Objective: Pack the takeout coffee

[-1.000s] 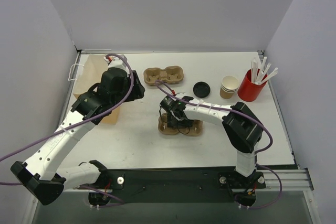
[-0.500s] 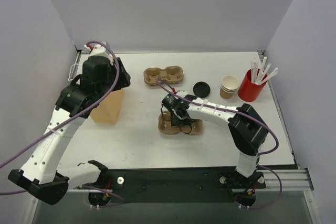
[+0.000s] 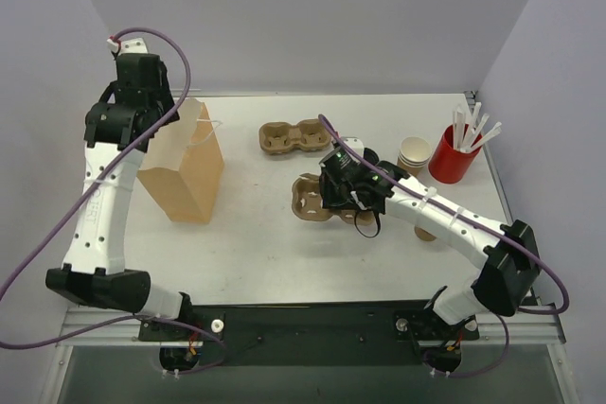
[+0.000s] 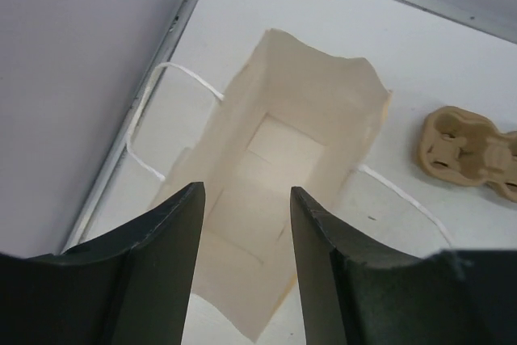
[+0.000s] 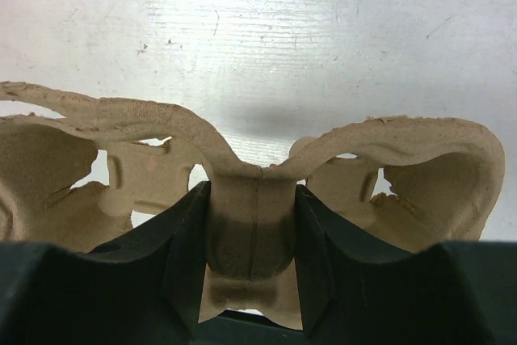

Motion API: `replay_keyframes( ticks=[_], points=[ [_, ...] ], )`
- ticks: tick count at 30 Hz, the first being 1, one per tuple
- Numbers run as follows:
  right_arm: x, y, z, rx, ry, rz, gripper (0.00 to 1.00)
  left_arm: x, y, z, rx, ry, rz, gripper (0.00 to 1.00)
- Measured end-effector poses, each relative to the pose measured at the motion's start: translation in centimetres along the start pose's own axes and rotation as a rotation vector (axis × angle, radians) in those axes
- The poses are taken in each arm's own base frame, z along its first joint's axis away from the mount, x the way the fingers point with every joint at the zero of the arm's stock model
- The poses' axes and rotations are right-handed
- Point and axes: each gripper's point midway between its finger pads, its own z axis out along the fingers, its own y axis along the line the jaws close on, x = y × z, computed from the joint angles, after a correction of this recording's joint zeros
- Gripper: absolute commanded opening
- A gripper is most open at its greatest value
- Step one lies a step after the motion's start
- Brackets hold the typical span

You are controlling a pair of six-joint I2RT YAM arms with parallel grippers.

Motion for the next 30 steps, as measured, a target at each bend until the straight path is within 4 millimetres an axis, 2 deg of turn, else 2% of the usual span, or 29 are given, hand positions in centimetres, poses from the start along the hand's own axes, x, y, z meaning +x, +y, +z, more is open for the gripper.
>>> replay_keyframes(
  ticks=[3, 6, 12, 16, 25, 28, 30],
  points=[
    [-0.2, -0.1, -0.9, -0.026, 0.002, 0.002, 0.35, 0.2, 1.1, 2.6, -0.068, 0.049, 0.045, 0.56],
    [0.2, -0.1, -1.3, -0.038, 0.02, -0.01, 0.35, 1.6, 2.0, 5.0, -0.117, 0.121, 0.106, 0.58],
    [0.7, -0.4, -1.4, -0.046, 0.056, -0.026, 0.35, 3.7, 3.9, 7.8, -0.191, 0.233, 0.184, 0.6],
    [0.3, -0.5, -1.6, -0.052, 0.058, -0.027, 0.35, 4.5, 4.5, 8.9, -0.219, 0.268, 0.217, 0.61],
    [-0.4, -0.9, -1.7, -0.065, 0.065, -0.019, 0.35, 4.9, 5.4, 9.7, -0.231, 0.298, 0.238, 0.6],
    [-0.6, -1.0, -1.8, -0.071, 0.064, -0.02, 0.35, 5.5, 5.3, 10.3, -0.211, 0.321, 0.235, 0.57],
    [-0.7, -0.9, -1.8, -0.076, 0.067, -0.02, 0.35, 5.9, 5.2, 10.8, -0.191, 0.342, 0.231, 0.49]
  ],
)
